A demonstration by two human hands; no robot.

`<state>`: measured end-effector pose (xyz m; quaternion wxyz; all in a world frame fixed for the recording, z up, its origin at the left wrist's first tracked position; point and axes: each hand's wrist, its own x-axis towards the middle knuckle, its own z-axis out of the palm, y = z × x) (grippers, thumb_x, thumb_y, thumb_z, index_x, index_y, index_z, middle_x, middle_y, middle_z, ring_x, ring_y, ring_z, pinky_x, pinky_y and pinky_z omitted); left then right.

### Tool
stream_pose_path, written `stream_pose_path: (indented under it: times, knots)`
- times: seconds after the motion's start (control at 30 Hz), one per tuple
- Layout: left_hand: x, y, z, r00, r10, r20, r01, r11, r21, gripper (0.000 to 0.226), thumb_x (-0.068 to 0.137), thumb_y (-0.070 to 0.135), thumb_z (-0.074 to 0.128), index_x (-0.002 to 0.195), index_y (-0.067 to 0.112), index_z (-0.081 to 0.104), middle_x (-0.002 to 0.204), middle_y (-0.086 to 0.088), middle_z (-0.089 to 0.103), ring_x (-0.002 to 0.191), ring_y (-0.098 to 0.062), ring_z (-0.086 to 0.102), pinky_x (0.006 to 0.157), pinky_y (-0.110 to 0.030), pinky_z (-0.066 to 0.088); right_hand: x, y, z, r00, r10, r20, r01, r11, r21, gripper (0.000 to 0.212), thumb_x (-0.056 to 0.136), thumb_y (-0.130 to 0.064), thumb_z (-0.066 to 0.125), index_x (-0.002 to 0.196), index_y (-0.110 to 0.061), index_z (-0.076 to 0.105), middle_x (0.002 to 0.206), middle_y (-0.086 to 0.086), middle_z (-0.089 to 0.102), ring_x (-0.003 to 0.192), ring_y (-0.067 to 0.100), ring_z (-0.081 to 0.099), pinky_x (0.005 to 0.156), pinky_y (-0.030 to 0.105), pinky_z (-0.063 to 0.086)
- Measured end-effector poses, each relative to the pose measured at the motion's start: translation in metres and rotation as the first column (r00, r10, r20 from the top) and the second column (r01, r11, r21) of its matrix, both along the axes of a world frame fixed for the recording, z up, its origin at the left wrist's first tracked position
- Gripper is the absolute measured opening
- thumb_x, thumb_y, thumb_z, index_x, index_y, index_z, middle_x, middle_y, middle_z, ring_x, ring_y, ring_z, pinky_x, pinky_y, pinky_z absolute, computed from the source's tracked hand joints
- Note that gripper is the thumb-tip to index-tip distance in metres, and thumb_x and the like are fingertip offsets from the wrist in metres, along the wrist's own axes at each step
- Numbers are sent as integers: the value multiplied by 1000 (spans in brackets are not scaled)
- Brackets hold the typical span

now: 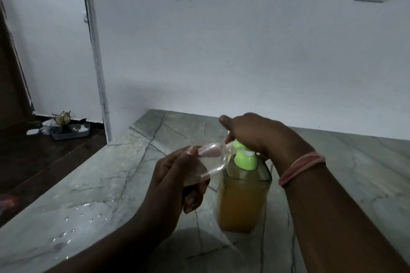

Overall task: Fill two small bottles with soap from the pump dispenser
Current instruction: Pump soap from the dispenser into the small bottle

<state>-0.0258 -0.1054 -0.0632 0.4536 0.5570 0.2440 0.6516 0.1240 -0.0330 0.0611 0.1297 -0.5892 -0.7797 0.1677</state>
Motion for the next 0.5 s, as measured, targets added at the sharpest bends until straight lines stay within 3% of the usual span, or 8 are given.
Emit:
stream_pose_path:
  times: [0.17, 0.3, 0.37, 0.5]
  knots:
    - [2, -4, 3, 1000, 10, 5, -9, 1000, -19, 42, 92, 46, 55, 108, 12, 73, 56, -12, 50, 38, -12, 38, 39, -19, 35, 1, -9, 6, 998, -6, -69, 3, 999, -50, 58, 104, -55, 26, 139, -19, 56, 148, 12, 47, 129, 32, 48, 101, 37, 39]
    - [2, -6, 4, 1000, 2, 2, -2, 1000, 1, 40, 94, 44, 55, 107, 11, 73, 58, -13, 50, 39, -11, 39, 39, -19, 35, 2, -13, 10, 993, -66, -98, 59, 996, -64, 73, 97, -68, 28, 129, -12, 63, 130, 11, 58, 103, 26, 58, 93, 39, 49]
    - [2, -4, 4, 1000, 2, 9, -2, 1000, 15, 37, 97, 41, 56, 110, 10, 72, 58, -13, 49, 39, -11, 38, 39, -19, 35, 0, -12, 10, 996, -65, -60, 65, 998, -7, 69, 101, -61, 27, 131, -9, 61, 125, 15, 59, 97, 25, 54, 90, 35, 44]
    - [1, -3, 2, 1000, -12, 27, 13, 1000, -18, 42, 96, 42, 55, 117, 10, 72, 58, -11, 50, 39, -11, 38, 38, -20, 35, -3, -8, 7, 998, -59, 10, 59, 998, -20, 55, 108, -43, 24, 143, -10, 50, 147, 18, 47, 128, 33, 49, 98, 35, 40]
